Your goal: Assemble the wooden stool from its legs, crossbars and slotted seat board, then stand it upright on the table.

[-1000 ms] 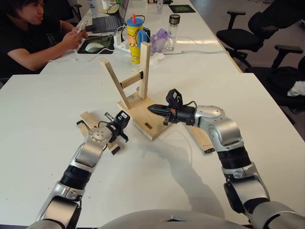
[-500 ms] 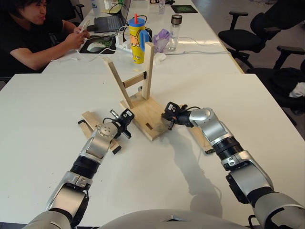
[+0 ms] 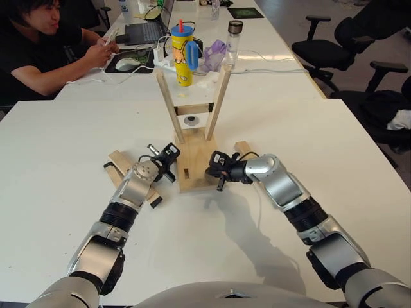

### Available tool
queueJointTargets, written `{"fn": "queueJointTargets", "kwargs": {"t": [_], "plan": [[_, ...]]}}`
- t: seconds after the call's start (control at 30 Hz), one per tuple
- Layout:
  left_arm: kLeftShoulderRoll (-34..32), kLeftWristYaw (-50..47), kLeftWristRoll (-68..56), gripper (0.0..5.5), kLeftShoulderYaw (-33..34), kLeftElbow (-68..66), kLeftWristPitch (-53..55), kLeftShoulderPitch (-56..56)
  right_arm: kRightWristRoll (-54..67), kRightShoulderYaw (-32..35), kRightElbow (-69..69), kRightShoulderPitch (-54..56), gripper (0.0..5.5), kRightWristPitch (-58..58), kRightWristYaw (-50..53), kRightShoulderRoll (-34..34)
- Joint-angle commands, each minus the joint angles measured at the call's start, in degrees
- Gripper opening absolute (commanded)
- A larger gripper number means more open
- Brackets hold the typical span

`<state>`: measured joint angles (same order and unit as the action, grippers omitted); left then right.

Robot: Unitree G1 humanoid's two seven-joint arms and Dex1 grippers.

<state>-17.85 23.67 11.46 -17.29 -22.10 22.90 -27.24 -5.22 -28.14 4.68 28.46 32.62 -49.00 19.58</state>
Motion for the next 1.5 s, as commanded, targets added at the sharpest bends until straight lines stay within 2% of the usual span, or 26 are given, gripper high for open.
{"fn": "queueJointTargets", "kwargs": {"t": [0.03,0.17,0.3,0.37,0.5,0.6,0.7,0.93,1.1,1.23,1.5], "plan": [[1.3,2.1,-0.9,0.02,-0.2,2.1,-0.1,-0.1,0.2,-6.4,1.9,-8.0,0.0,4.8,-1.3,-1.5],[0.0,0.5,-1.6,0.02,3.2,8.0,1.3,3.1,-0.3,-0.2,1.3,-6.4,0.0,-4.5,4.9,-1.9],[0.4,-8.7,-1.8,0.02,12.7,23.6,-0.4,8.2,4.6,9.3,-7.1,-6.4,0.0,-11.1,10.6,-4.6],[2.2,-13.9,-1.6,0.02,18.2,33.1,2.1,10.9,5.7,12.3,-10.4,-7.2,0.0,-9.1,14.0,-6.0],[4.3,-16.9,-1.9,0.59,25.6,51.7,11.9,20.9,13.1,19.9,-13.5,-8.7,0.0,4.4,19.4,-11.8],[7.5,-18.1,-4.7,1.03,30.9,55.9,16.1,27.5,17.1,26.8,-12.9,-10.3,0.41,10.4,24.6,-14.6],[12.1,-20.5,-8.5,1.49,36.4,55.3,19.5,29.9,16.5,30.4,-10.1,-10.3,0.91,8.0,29.3,-14.9],[13.5,-21.1,-9.6,2.53,32.9,51.2,20.4,31.4,18.3,31.0,-7.9,-7.8,1.98,4.0,28.7,-14.3],[13.1,-21.9,-9.9,2.56,32.8,48.3,19.8,32.5,18.9,33.9,-6.9,-7.4,2.02,-0.6,34.1,-17.6],[13.1,-22.4,-9.7,2.56,31.8,47.7,19.1,33.8,20.8,32.1,-6.6,-7.9,2.02,2.7,31.6,-16.2],[13.6,-23.5,-10.1,2.56,30.9,47.6,19.5,35.2,20.9,30.7,-6.2,-7.5,2.02,1.3,30.8,-15.4]]}}
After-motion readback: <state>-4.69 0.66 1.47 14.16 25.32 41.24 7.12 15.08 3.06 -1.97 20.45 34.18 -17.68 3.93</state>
